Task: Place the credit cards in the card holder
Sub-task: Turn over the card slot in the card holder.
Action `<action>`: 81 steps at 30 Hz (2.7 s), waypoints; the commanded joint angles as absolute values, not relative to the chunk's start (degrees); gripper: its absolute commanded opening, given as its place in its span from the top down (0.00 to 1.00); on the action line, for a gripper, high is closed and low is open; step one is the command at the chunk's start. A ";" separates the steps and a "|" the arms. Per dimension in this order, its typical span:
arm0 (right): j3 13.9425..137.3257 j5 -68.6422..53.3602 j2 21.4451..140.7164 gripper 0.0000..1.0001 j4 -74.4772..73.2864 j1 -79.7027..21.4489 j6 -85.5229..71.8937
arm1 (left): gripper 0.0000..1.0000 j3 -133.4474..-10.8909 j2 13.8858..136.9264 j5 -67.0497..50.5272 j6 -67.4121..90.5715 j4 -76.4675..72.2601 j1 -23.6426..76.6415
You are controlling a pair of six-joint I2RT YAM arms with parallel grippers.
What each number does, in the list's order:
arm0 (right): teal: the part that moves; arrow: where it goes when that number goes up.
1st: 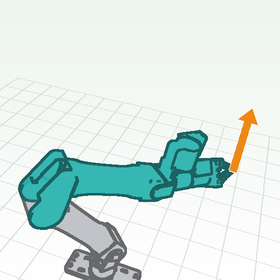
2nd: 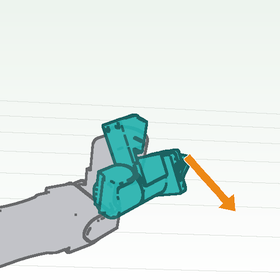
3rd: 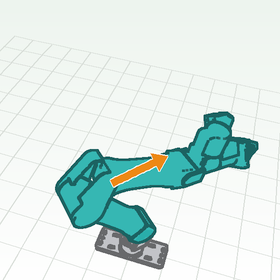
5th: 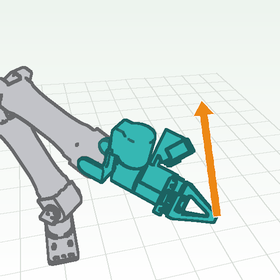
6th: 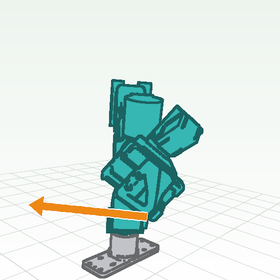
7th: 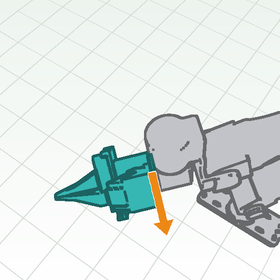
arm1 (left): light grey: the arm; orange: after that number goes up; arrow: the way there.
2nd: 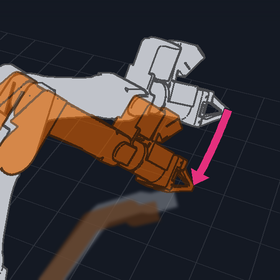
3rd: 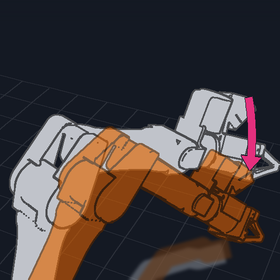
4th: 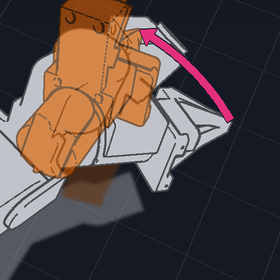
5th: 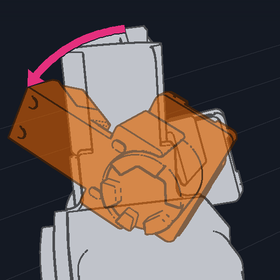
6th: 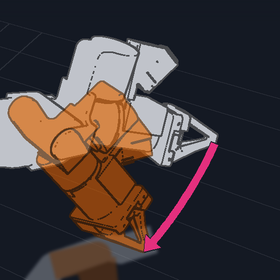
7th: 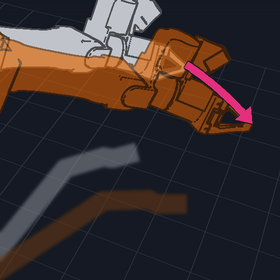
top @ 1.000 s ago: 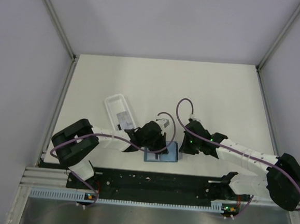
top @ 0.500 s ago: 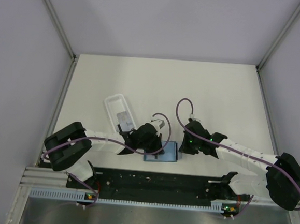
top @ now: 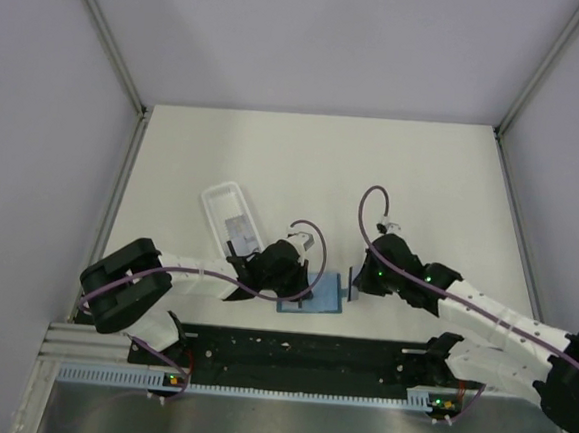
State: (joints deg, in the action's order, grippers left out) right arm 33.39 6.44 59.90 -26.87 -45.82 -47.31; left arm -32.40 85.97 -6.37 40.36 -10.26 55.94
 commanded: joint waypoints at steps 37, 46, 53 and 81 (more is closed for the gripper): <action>24.79 12.74 63.28 1.00 -4.92 -54.14 -64.60 | 1.00 -30.50 85.78 -5.54 39.29 -5.98 55.81; 24.35 13.36 63.11 1.00 -5.98 -54.23 -64.16 | 1.00 -30.67 86.04 -5.54 39.38 -5.98 55.81; 24.00 13.10 63.63 1.00 -4.92 -54.14 -64.42 | 1.00 -30.76 86.04 -5.54 39.37 -5.89 55.81; 23.12 9.76 67.94 1.00 4.65 -54.49 -66.44 | 1.00 -31.29 85.34 -6.33 39.64 -6.24 55.81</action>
State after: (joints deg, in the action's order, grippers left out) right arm 23.24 9.93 67.31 1.37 -53.47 -65.52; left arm -32.36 85.97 -6.66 40.42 -10.35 55.94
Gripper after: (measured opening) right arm 0.006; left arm 0.012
